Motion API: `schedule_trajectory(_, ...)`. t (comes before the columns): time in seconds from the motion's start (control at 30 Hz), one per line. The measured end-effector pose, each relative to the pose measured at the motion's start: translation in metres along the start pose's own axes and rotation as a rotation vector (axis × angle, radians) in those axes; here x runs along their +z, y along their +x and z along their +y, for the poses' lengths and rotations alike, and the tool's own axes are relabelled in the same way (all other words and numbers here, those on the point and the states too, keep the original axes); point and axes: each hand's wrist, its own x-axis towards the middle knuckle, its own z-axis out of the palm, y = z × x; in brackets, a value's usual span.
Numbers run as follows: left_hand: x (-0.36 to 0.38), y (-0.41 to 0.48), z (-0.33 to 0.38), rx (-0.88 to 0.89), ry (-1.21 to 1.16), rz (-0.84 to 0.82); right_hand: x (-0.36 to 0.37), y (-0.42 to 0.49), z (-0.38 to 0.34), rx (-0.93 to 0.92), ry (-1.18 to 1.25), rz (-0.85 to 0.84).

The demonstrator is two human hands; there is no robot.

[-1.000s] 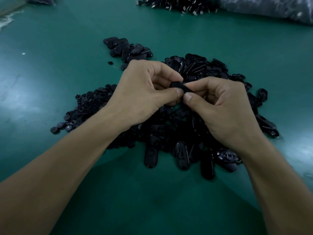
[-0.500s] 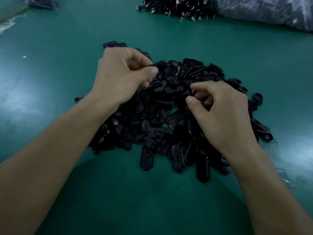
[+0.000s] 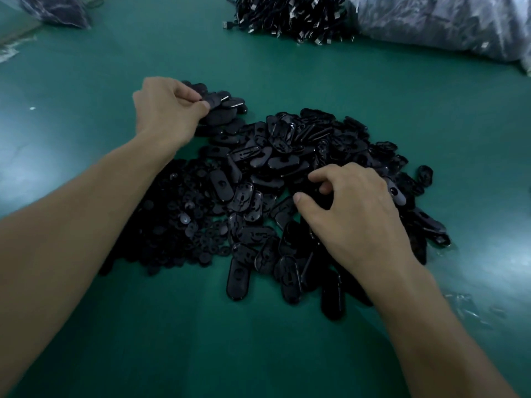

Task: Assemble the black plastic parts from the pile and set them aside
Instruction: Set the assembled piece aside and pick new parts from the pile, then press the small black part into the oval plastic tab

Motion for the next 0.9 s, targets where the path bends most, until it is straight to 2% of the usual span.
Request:
schedule_trajectory(0.13,0.002,0.005,-0.001,0.020,0.091,0.000,0.002,-0.001,-0.001,0.011,0.021,0.019)
schedule_trajectory(0.3,0.000,0.005,0.002,-0.010,0.029,-0.001,0.004,-0.001,-0.002,0.006,-0.034,-0.011)
schedule_trajectory(0.47,-0.008,-0.028,0.021,0.112,-0.015,-0.094,0.005,0.002,-0.005,0.003,-0.106,-0.018)
schedule_trajectory(0.67,-0.012,-0.072,0.045,0.236,-0.030,-0.265,0.009,0.007,-0.013,0.014,-0.092,0.058)
schedule_trajectory(0.9,-0.012,-0.099,0.044,0.391,0.063,-0.360,0.008,0.010,-0.013,0.009,-0.054,0.087)
